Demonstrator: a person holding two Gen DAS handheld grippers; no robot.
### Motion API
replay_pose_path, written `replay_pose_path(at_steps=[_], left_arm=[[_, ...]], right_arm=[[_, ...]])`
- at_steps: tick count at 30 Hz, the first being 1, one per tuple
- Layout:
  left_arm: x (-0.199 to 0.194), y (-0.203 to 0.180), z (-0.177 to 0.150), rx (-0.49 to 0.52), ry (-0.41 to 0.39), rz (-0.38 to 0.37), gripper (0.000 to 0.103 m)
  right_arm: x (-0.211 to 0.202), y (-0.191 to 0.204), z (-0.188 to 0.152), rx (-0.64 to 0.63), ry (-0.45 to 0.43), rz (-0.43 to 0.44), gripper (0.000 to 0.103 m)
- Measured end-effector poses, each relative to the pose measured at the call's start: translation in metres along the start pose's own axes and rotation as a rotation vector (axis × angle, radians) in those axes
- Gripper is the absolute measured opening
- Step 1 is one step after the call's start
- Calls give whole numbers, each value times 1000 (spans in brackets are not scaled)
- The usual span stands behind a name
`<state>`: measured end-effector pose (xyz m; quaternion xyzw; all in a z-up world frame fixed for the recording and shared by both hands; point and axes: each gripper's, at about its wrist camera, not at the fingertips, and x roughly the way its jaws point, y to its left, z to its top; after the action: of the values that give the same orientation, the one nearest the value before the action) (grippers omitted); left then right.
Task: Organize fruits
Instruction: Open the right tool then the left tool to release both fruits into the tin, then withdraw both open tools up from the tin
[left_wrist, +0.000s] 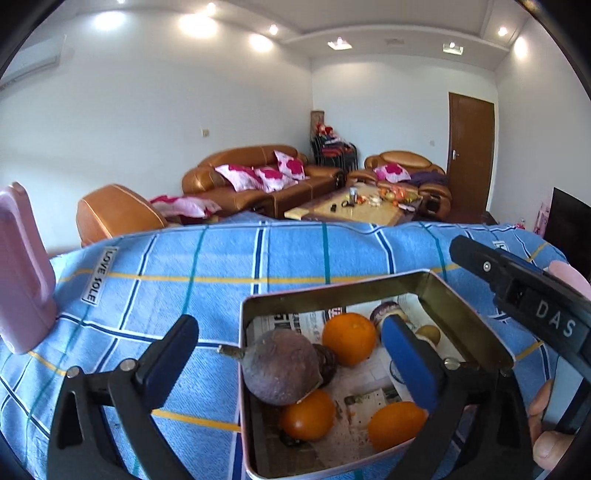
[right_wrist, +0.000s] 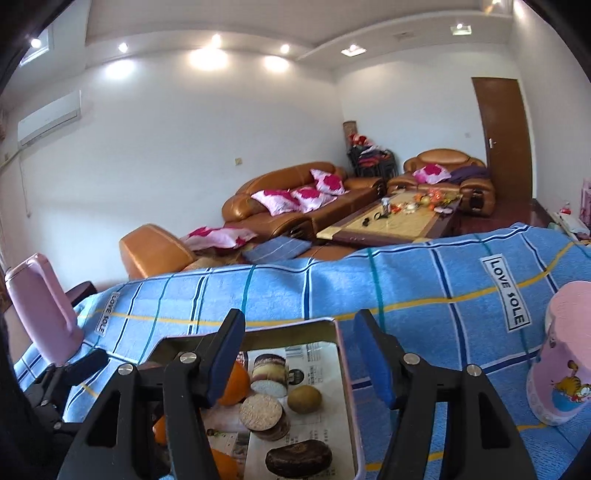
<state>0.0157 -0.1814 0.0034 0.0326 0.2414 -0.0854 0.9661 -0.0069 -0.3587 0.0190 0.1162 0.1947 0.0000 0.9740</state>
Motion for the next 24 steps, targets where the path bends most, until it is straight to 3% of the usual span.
replay_pose_path(at_steps=[9, 12, 24], left_arm=[[-12, 1, -1, 5, -64, 34, 103], [-19, -1, -3, 11, -80, 36, 103], [-39, 5, -11, -14, -101, 44, 103]], right_arm=[[-22, 1, 0, -4, -143, -34, 65], [-33, 6, -5, -32, -210, -40, 77], [-49, 34, -19, -145, -210, -77, 77]])
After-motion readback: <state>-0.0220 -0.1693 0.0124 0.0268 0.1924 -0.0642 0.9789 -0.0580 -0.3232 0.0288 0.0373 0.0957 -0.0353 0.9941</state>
